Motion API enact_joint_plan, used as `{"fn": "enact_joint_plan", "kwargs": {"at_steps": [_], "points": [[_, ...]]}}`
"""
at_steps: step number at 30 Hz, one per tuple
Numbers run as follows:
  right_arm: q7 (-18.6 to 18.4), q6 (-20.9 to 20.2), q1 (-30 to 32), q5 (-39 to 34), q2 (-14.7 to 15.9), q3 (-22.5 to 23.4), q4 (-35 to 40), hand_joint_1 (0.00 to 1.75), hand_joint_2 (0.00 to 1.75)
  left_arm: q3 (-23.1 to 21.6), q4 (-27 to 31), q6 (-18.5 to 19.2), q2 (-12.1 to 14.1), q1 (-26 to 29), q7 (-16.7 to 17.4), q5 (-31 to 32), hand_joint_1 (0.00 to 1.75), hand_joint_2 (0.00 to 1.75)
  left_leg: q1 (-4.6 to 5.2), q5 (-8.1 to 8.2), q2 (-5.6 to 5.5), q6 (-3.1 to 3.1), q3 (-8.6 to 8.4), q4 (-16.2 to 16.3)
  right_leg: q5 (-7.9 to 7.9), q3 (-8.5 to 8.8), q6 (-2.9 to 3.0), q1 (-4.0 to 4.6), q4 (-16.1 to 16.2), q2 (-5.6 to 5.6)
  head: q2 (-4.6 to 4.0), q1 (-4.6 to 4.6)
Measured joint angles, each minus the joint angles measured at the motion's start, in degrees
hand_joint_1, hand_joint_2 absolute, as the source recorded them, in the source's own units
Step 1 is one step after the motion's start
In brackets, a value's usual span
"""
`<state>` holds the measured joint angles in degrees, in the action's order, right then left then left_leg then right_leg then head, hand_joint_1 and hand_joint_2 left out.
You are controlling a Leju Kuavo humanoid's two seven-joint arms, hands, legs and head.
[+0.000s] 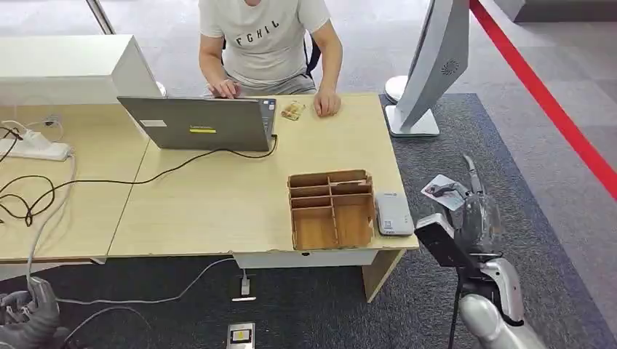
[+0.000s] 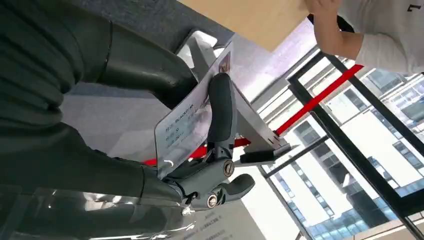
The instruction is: Pass the card to the sensor for recognition and then transmit it.
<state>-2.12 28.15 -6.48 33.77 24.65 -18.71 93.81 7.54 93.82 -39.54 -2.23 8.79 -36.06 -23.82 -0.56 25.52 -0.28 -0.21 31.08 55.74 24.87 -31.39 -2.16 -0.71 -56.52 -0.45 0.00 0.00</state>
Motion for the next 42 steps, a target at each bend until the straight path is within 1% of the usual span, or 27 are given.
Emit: {"fn": "enact_joint_plan", "kwargs": {"at_steps": [4,8,13,18,23,26,30,32,36,38,42], "points": [[0.65,-0.57,-0.30,-0.61,-0.28,-0.31,-0.74,1.75,1.75,0.61,-1.10,0.00,-0.04,-0.11,-0.22,0.96,0.00,1.75,0.00,0.00,0.00,0.00,0.00,0.00,0.00,0.00,0.00,0.00,0.00,0.00,0.00,0.00],[0.96,-0.57,-1.30,-1.46,-0.39,-0.81,-1.33,1.75,1.75,0.59,-0.73,0.00,0.13,-0.81,-0.37,4.22,0.00,1.75,-0.01,-0.01,0.00,0.00,-0.02,0.00,-0.01,0.00,0.00,0.01,-0.01,0.00,0.00,0.02],[1.73,-0.99,-2.49,-1.77,-0.72,-1.49,-2.10,1.75,1.75,0.26,2.71,0.02,1.27,-3.30,2.49,11.90,0.00,1.75,-0.01,-0.03,-0.01,-0.01,-0.03,0.00,-0.01,0.01,0.00,0.01,-0.03,0.00,0.00,0.02],[2.65,-1.73,-3.39,-2.40,-1.35,-2.29,-2.86,1.75,1.75,-1.20,8.10,0.02,3.06,-6.57,7.38,21.39,0.00,1.75,-0.01,-0.04,-0.01,-0.01,-0.03,0.00,-0.02,0.02,0.00,0.01,-0.04,0.00,0.00,0.00],[3.50,-2.89,-3.92,-2.43,-2.19,-2.86,-3.98,1.75,1.75,-2.93,13.18,0.02,4.70,-9.17,11.54,27.52,0.00,1.75,-0.01,-0.03,-0.01,-0.01,-0.03,0.00,-0.01,0.01,0.00,0.01,-0.04,0.00,0.00,0.00],[3.69,-3.59,-4.26,-2.47,-2.64,-3.30,-4.75,1.75,1.75,-3.96,15.67,0.02,5.82,-10.12,12.96,28.98,0.00,1.75,-0.01,-0.03,-0.01,-0.01,-0.02,0.00,-0.01,0.00,0.00,0.01,-0.04,0.00,0.00,0.02],[3.65,-5.80,-5.01,-2.23,-2.99,-4.11,-6.03,1.75,1.75,-5.62,18.05,0.02,7.39,-11.52,13.95,28.50,0.00,1.75,-0.01,-0.03,-0.01,-0.01,-0.03,0.00,-0.01,-0.01,0.00,0.01,-0.04,0.00,0.00,0.02],[3.35,-6.71,-5.36,-1.73,-3.15,-4.37,-6.77,1.75,1.75,-6.79,18.96,0.02,8.11,-12.28,14.64,29.68,0.00,1.75,-0.01,-0.04,-0.01,-0.01,-0.02,0.01,-0.01,-0.01,0.00,0.01,-0.04,0.00,0.00,0.04],[2.32,-9.29,-6.15,0.44,-3.37,-4.94,-8.22,1.75,1.75,-9.27,20.74,0.02,9.36,-14.57,16.61,32.87,0.00,1.75,0.00,-0.04,-0.01,-0.01,-0.03,0.01,-0.02,0.00,0.00,0.00,-0.04,0.00,0.00,0.02],[0.98,-10.56,-6.24,2.85,-3.37,-5.31,-8.81,1.75,1.75,-10.25,21.57,0.02,9.90,-15.51,17.22,33.38,0.00,1.75,0.00,-0.04,-0.01,-0.01,-0.03,0.01,-0.02,-0.01,0.00,0.00,-0.04,0.00,0.00,0.00],[-0.61,-11.15,-6.26,5.42,-3.30,-5.75,-10.47,1.75,1.75,-12.04,23.01,0.02,10.84,-17.05,17.38,33.59,0.00,1.75,0.00,-0.03,-0.01,-0.01,-0.02,0.01,-0.02,-0.01,0.00,0.00,-0.04,0.00,0.00,0.02]]}}
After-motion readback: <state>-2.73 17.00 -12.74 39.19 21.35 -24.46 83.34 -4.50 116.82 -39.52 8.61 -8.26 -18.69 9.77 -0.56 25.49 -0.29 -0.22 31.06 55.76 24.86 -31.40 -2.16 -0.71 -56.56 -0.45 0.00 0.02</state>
